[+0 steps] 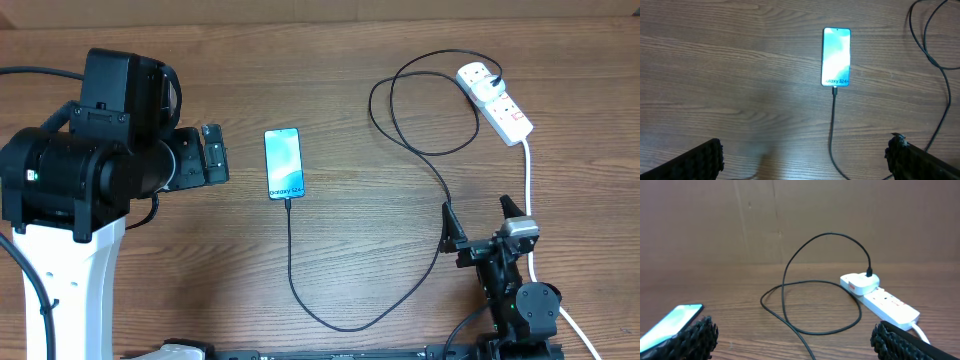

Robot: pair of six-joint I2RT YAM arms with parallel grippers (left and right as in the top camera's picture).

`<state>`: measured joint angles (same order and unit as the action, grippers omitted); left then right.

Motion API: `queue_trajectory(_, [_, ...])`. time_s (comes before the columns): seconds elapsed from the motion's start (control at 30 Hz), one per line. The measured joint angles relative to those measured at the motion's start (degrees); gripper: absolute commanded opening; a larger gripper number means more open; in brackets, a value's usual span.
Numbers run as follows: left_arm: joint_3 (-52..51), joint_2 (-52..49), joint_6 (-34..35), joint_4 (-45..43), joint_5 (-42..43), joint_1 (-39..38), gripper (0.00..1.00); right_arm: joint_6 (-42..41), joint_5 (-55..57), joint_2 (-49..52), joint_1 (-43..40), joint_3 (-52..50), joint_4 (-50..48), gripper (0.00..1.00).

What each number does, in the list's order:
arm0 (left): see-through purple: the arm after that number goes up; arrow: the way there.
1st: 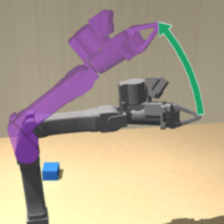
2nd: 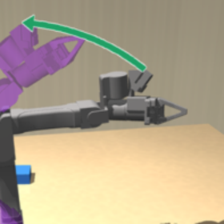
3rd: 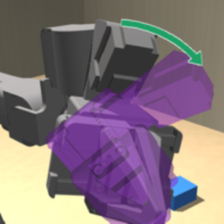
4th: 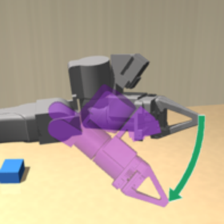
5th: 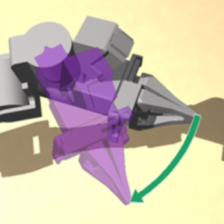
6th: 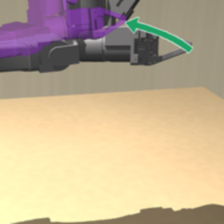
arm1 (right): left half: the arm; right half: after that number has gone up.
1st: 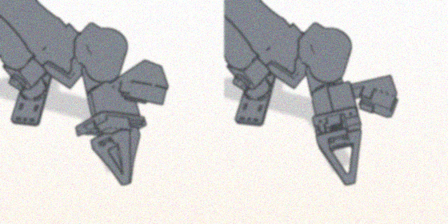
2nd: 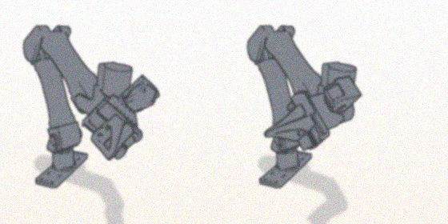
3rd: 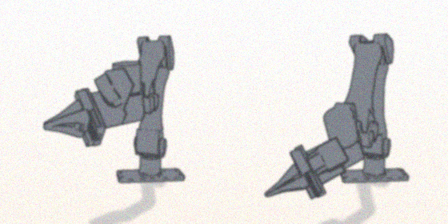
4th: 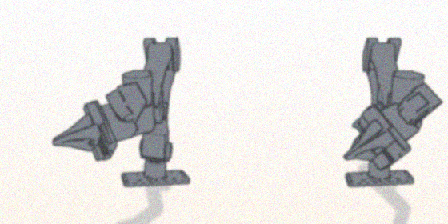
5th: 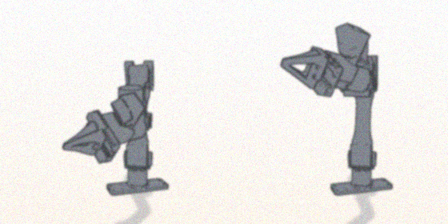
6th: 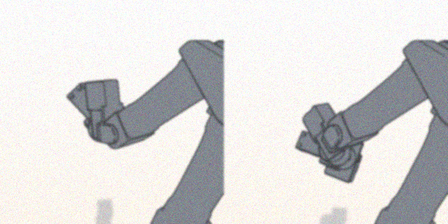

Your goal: Plug charger to phone and switch on socket

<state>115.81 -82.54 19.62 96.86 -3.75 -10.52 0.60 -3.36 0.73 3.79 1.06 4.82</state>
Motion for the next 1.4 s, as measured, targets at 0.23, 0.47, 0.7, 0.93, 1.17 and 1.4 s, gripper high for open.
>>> queue_trajectory(0.23, [0.0, 0.0, 0.0, 0.0, 0.0, 0.0, 1.0, 1.8, 1.2, 0.0, 0.0, 0.0, 0.4, 1.0])
queue_trajectory(0.47, [0.0, 0.0, 0.0, 0.0, 0.0, 0.0, 1.0, 2.4, 1.4, 0.0, 0.0, 0.0, 0.4, 1.0])
queue_trajectory(0.7, [0.0, 0.0, 0.0, 0.0, 0.0, 0.0, 0.99, 2.4, 1.5, 0.0, 0.0, 0.0, 0.4, 1.0])
queue_trajectory(0.93, [0.0, 0.0, 0.0, 0.0, 0.0, 0.0, 1.0, 2.4, 1.5, 0.0, 0.0, 0.0, 0.3, 1.0])
queue_trajectory(1.17, [0.0, 0.0, 0.0, 0.0, 0.0, 0.0, 0.99, 2.4, 1.5, 0.0, 0.0, 0.0, 0.3, 1.0])
queue_trajectory(1.4, [0.0, 0.0, 0.0, 0.0, 0.0, 0.0, 0.99, 2.4, 1.4, 0.0, 0.0, 0.0, 0.3, 1.0])
